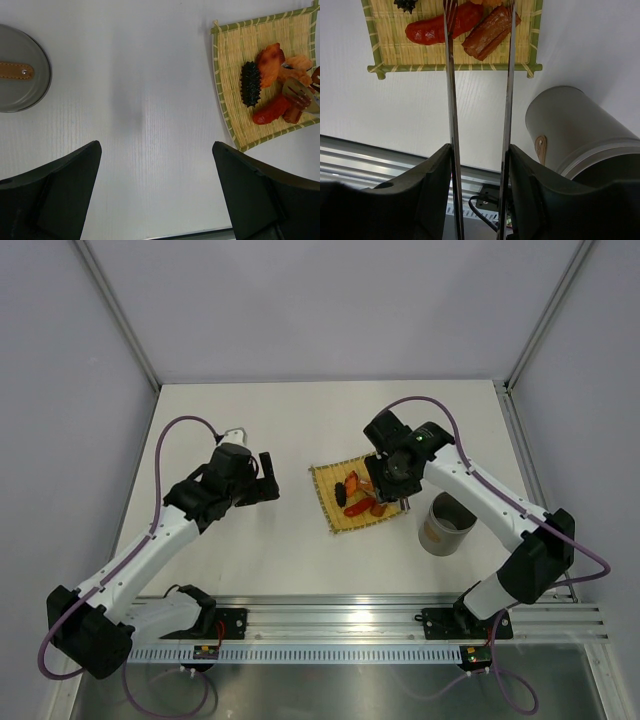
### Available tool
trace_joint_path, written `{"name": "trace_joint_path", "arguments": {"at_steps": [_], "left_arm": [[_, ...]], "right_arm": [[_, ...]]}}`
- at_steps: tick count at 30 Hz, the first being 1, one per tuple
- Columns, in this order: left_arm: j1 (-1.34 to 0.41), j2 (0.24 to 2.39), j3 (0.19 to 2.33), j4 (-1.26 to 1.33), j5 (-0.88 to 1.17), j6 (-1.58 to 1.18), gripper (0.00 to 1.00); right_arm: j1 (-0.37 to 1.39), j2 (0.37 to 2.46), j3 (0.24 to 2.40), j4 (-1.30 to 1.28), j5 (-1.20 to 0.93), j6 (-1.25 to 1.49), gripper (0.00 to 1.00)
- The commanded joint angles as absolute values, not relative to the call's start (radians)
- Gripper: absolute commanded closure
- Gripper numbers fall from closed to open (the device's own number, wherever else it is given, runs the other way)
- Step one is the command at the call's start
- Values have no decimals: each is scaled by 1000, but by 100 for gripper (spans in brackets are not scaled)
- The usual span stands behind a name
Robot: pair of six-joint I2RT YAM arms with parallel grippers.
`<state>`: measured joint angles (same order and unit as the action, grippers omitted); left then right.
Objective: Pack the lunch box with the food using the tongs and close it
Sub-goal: Pick up the fake food from the plate.
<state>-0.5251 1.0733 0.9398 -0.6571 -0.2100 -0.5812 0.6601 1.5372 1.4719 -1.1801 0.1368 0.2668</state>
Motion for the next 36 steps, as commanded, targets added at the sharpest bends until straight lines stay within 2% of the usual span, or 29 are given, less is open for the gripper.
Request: {"name": "trace_joint_path", "arguments": {"at_steps": [1,19,21,22,25,26,29,36], "left_arm": [[-522,1048,930,-634,-215,-584,2],[-523,1031,904,-629,-213,-592,2],[-522,1028,902,-630,-216,-592,2],[-522,1026,899,-629,-216,-592,2],[-522,1023,899,-634,-219,-592,2],[-523,1022,902,-635,-221,-591,2],[-523,1017,905,-637,-225,-589,2],[-522,1009,905,-643,-230,-591,2]], "right_arm": [[672,1557,1508,-1167,152,218,46],[672,1615,1506,-1146,164,183,48],[672,1614,1508,-1141,158,181,53],[672,1611,1511,-1141,155,181,63],[672,1602,1525,-1143,152,183,78],[672,1598,1537,-1144,149,180,85],[672,1585,1560,-1149,143,178,96],[672,1517,1604,-1128,150,190,100]]}}
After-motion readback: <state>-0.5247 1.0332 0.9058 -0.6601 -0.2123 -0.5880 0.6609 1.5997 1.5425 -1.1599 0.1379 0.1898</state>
